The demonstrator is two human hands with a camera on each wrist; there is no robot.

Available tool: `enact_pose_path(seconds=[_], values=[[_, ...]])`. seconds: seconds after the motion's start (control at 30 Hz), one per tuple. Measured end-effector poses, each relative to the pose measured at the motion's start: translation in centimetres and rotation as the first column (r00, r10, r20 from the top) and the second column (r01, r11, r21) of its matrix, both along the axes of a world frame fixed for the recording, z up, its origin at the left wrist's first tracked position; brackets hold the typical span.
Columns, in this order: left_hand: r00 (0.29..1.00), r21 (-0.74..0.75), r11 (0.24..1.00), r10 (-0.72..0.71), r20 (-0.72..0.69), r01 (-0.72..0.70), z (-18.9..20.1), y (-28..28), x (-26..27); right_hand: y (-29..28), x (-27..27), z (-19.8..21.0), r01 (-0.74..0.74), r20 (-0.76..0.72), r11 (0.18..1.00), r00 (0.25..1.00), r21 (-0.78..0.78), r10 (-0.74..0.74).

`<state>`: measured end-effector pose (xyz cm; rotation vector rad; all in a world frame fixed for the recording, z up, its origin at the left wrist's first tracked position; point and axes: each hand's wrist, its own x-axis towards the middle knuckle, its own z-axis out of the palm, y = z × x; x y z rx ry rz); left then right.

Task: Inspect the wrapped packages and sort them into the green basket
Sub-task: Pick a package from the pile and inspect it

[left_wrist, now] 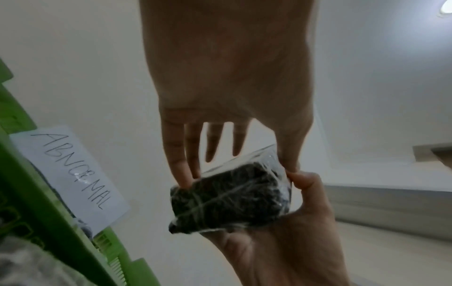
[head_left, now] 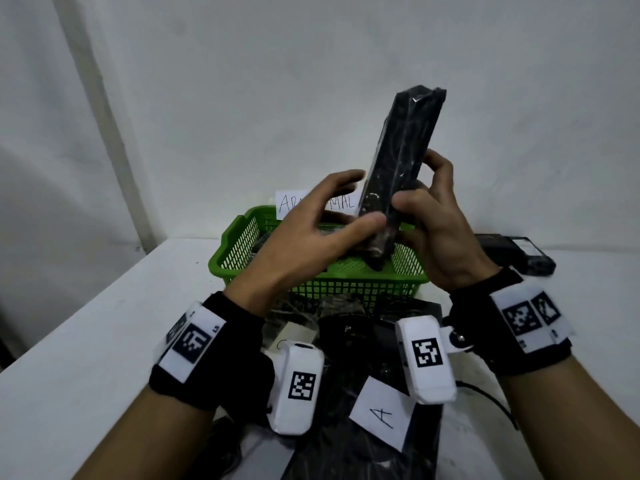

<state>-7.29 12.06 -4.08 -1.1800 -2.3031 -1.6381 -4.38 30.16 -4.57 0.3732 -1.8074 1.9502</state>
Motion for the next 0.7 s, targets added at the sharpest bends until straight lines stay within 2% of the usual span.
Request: enact_pose_path(seconds=[0.1,0.17,0.27,0.4,0.47,0.53,0.63,0.7], values=[[0.994,-0.002,1.000,0.026,0.111,-0.026,-0.1,-0.6,-0.8,-0.5,-0.1,-0.3,-0.110,0.029,0.994,0.994,0.011,0.110],[0.991,0.018,1.000,-0.008,0.133,0.005,-0.1,-1.1,-1.1,-0.8,-0.2,-0.4,-0.110,0.065,0.993,0.992,0.040,0.108],[0.995,0.034,0.998,-0.050,0.089,0.047,0.0,-1.7,-1.4,-1.4,0.4,0.5,-0.041,0.091,0.999,0.995,-0.007,0.041],[0.998,-0.051,0.997,-0.064,-0.015,0.063,-0.6,-1.8,-2.2,-1.0,1.5,1.7,-0.078,0.080,0.988,0.993,-0.133,0.089],[0.997,-0.075,0.995,-0.062,-0.044,0.058,-1.1,-1.6,-2.5,-0.9,1.8,2.0,-0.098,0.077,0.992,0.992,-0.079,0.104],[0.996,-0.062,0.995,-0.077,-0.034,0.075,-1.4,-1.4,-2.9,-0.9,1.6,2.1,-0.061,0.039,0.998,0.997,-0.007,0.061],[0.991,-0.080,0.988,-0.135,-0.009,0.134,-1.9,-1.1,-3.1,-1.5,1.5,2.0,0.118,-0.149,0.992,0.983,0.050,-0.109],[0.983,-0.014,0.984,-0.178,0.040,0.179,-2.1,-0.9,-3.2,-1.9,1.4,1.6,0.196,-0.242,0.975,0.956,0.108,-0.166]])
